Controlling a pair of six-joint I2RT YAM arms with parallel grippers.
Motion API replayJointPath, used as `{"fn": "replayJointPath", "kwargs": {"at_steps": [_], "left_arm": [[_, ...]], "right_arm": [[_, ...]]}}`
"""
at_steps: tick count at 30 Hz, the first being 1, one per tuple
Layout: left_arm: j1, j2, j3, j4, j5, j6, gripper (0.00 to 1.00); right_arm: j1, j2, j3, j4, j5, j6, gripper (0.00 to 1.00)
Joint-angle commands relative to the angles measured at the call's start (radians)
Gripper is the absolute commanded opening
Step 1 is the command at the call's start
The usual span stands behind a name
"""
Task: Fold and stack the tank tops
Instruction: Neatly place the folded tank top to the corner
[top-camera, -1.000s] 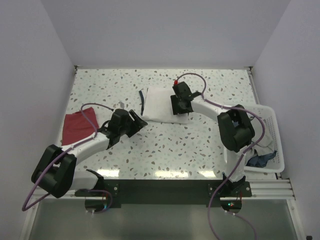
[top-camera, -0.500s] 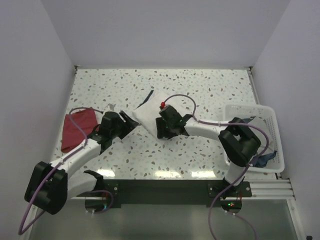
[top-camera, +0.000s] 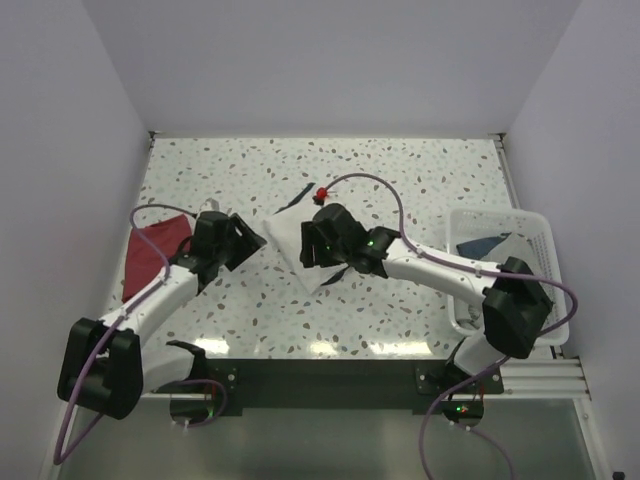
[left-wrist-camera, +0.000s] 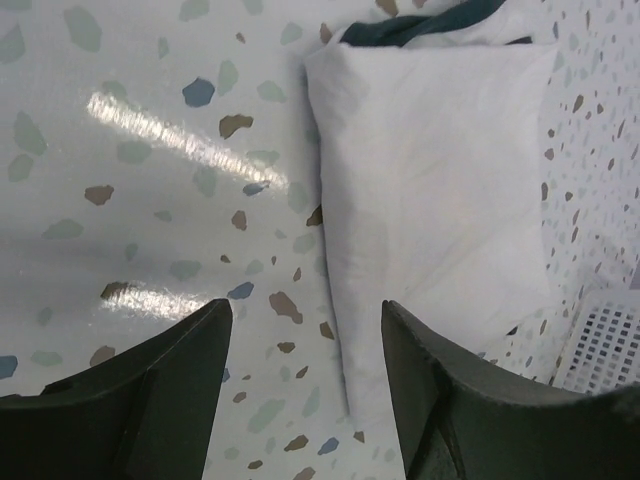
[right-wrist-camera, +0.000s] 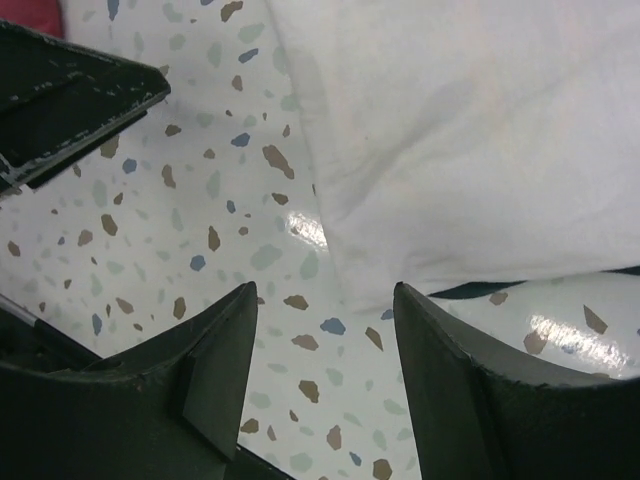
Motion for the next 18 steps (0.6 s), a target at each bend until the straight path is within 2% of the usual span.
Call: {"fn": "replayJointPath", "kwargs": {"at_steps": [1, 4, 8, 13, 18], "left_arm": [[0.034, -0.032, 0.124, -0.034, 0.012, 0.071, 0.67], [0.077, -0.037, 0.199, -0.083, 0.047, 0.087, 0.66], [0.128, -0.103, 0.305, -0.145, 0.007, 0.130, 0.67], [0.203, -0.101, 0.512, -0.237, 0.094, 0.205, 0.68], [0.205, -0.132, 0.653, -0.266, 0.157, 0.237, 0.68]], "right_arm": [[0.042, 0.073, 0.130, -0.056, 0.118, -0.101, 0.60], [0.059, 0.185, 0.231, -0.057, 0.125, -0.194, 0.59], [0.083, 0.386, 0.406, -0.154, 0.168, -0.302, 0.58], [0.120, 0.503, 0.532, -0.188, 0.246, -0.366, 0.58], [0.140, 0.616, 0.661, -0.271, 0.297, -0.420, 0.59]]}}
